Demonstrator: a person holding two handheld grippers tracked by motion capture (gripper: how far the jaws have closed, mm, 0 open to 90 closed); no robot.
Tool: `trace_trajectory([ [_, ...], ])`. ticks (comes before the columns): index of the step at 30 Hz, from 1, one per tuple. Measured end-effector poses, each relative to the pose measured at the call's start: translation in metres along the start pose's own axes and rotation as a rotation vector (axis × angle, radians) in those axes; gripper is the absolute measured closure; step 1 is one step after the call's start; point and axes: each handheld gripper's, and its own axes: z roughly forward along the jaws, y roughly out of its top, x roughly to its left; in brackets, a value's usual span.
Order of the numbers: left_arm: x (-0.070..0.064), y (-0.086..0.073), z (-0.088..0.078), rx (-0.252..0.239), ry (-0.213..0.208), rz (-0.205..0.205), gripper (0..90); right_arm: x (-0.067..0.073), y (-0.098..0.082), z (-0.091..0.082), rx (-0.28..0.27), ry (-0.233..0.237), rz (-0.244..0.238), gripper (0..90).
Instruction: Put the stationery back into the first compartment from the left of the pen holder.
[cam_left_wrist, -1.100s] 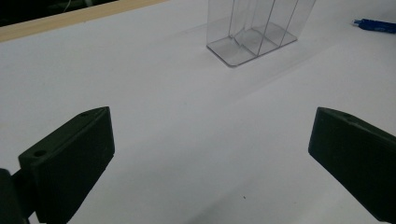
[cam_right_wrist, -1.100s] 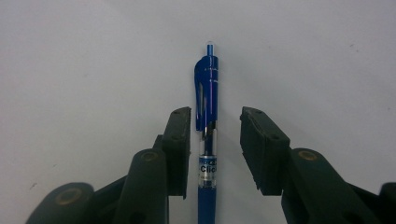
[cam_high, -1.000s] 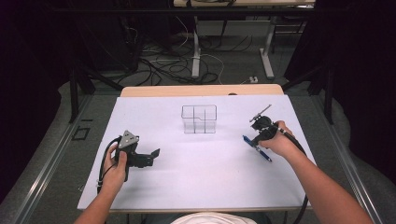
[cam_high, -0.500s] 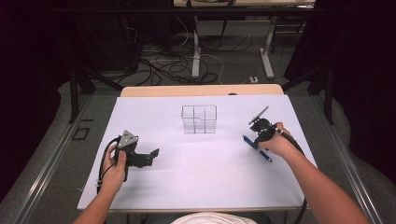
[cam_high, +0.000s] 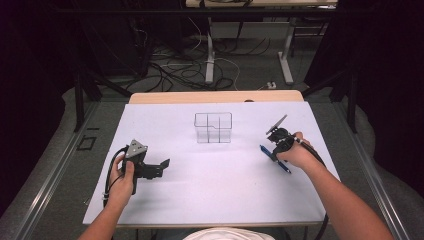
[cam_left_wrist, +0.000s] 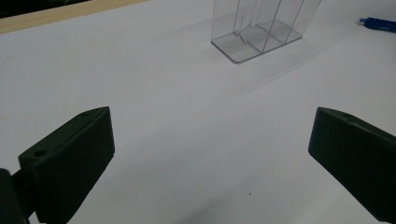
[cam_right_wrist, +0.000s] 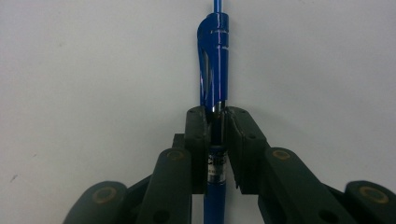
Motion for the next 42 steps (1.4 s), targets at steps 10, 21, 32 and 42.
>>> trace_trajectory([
  [10, 0.001, 0.000, 0.000, 0.001, 0.003, -0.004, 0.4, -0.001, 0.001, -0.001, 0.017, -0.016, -0.012, 79.4],
  [21, 0.001, 0.000, 0.000, 0.004, 0.004, -0.002, 0.4, -0.004, -0.001, -0.008, -0.025, 0.013, 0.009, 79.4],
  [32, 0.001, -0.001, 0.000, 0.002, 0.007, -0.005, 0.4, -0.003, 0.005, -0.014, -0.152, 0.003, 0.023, 79.4],
  [42, 0.002, -0.001, 0.001, -0.004, 0.008, -0.012, 0.4, -0.003, 0.010, -0.025, -0.256, -0.038, 0.043, 79.4],
])
